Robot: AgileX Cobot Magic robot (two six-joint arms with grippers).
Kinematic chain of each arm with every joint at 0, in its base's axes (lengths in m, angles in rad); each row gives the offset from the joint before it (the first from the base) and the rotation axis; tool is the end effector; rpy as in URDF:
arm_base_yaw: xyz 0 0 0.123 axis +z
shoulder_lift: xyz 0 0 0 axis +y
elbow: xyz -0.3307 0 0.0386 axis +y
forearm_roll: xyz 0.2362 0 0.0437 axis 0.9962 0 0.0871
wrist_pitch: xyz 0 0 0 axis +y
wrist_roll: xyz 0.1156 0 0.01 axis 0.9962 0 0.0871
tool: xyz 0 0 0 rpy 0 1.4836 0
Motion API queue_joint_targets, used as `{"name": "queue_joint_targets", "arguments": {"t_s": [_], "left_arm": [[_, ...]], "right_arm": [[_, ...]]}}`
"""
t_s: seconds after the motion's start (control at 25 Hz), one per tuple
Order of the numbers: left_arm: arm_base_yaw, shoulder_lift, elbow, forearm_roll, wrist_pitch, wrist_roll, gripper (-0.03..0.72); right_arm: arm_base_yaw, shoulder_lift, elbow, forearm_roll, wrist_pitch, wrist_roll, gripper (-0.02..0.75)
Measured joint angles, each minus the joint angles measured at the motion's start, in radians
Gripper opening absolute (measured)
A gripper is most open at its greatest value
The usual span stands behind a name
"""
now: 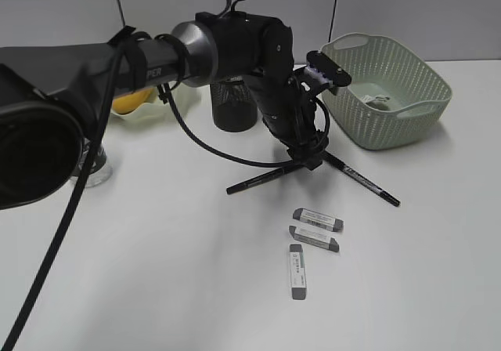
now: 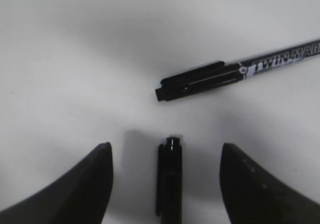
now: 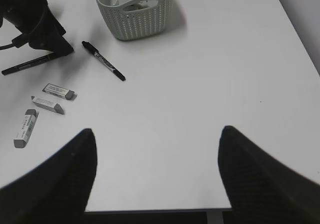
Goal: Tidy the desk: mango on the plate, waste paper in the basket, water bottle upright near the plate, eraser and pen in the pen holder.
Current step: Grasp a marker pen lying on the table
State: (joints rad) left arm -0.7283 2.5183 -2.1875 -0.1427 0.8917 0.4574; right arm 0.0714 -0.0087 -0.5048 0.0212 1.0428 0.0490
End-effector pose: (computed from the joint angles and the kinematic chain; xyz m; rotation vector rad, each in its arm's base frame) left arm 0.4226 -0.3941 0.1450 1.4437 2.3014 -0.2575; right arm -0.0420 -0.0009 0.2631 -0.0235 2.0141 0.1019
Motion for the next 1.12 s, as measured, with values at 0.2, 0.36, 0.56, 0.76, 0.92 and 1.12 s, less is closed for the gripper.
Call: {"name": "queue_joint_targets", "arguments": {"t_s": [0.2,0.36,0.56,0.76,0.92,1.12], "left_arm": [[0.002,0.03,-0.004,-0.037,-0.001,0.0,0.508],[0.003,0.035,-0.007,-0.039,-0.002,0.0,0.508],[0.009,0.035,-0.007,-0.039,-0.002,0.0,0.421],[0.01,0.035,-0.007,-0.041,0.01,-0.021,0.133],[0.011,0.035,-0.007,-0.042,0.017,-0.03,0.117],[0.016,0.031,-0.008,-0.041,0.055,-0.032,0.117]], "right_arm": [[0.0,0.0,0.0,0.0,0.0,0.0,0.593],[0.0,0.0,0.0,0.0,-0.001,0.0,0.593],[0.0,0.0,0.0,0.0,-0.001,0.0,0.593],[0.0,0.0,0.0,0.0,0.0,0.0,0.593],[0.0,0.0,0.0,0.001,0.0,0.0,0.593],[0.0,0.0,0.0,0.001,0.0,0.0,0.593]]}}
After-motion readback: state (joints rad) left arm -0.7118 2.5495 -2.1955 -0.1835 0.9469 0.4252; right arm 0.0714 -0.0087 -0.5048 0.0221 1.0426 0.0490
